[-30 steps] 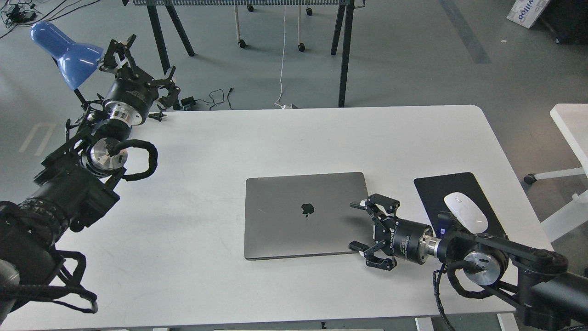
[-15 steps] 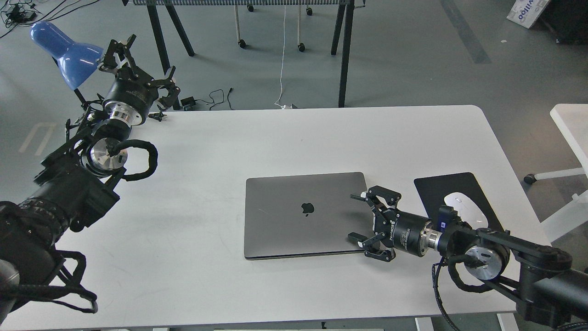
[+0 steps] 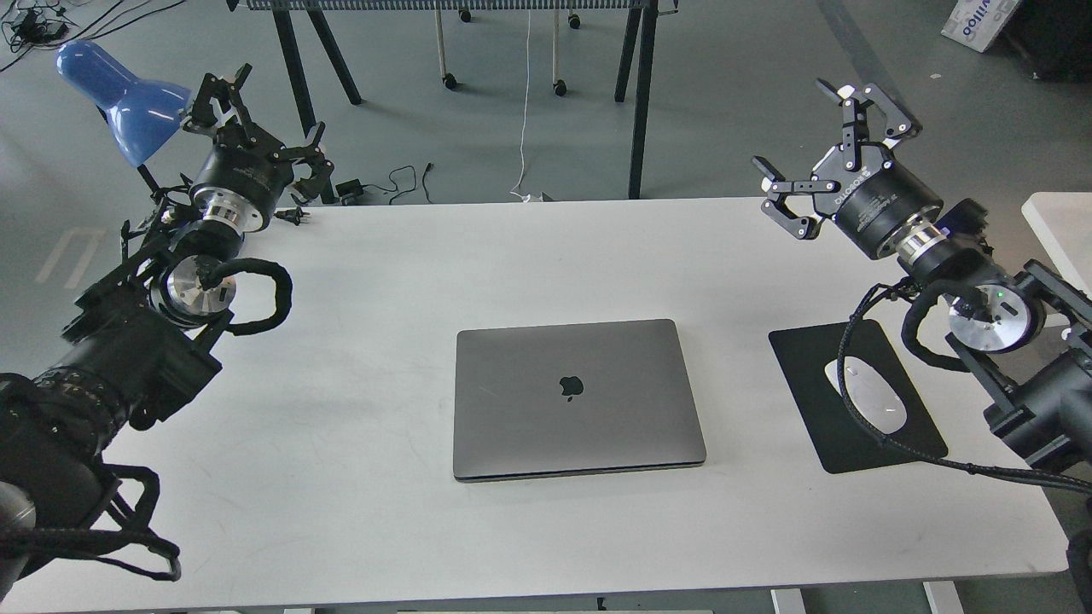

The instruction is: Close notebook with right arm

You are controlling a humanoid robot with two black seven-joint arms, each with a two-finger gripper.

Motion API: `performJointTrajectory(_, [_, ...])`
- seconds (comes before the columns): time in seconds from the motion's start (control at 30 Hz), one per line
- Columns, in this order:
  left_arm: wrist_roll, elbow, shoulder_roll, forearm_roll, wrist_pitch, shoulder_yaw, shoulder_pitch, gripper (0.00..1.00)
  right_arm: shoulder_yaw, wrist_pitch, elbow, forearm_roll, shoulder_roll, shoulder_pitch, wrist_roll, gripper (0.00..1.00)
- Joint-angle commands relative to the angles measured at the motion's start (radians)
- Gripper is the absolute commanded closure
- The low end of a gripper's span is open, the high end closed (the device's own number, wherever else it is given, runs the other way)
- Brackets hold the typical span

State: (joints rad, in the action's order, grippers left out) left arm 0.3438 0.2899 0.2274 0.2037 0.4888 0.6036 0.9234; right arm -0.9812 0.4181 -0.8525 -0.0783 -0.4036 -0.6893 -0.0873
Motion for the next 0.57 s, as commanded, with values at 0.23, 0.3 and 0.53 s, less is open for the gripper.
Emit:
performJointTrajectory(0.23, [-0.002, 0.002, 0.0, 0.016, 0.0, 0.047, 0.0, 0.0, -0.102, 0.005, 0.197, 0.236, 0.045, -0.078, 0.064, 0.0])
performJointTrajectory(0.3, [-0.002, 0.002, 0.0, 0.017, 0.0, 0.047, 0.0, 0.0, -0.103, 0.005, 0.197, 0.236, 0.061, -0.078, 0.058, 0.0])
performJointTrajectory(0.53, [-0.002, 0.002, -0.002, 0.017, 0.0, 0.047, 0.0, 0.0, -0.086, 0.004, 0.207, 0.235, 0.094, -0.076, 0.057, 0.0])
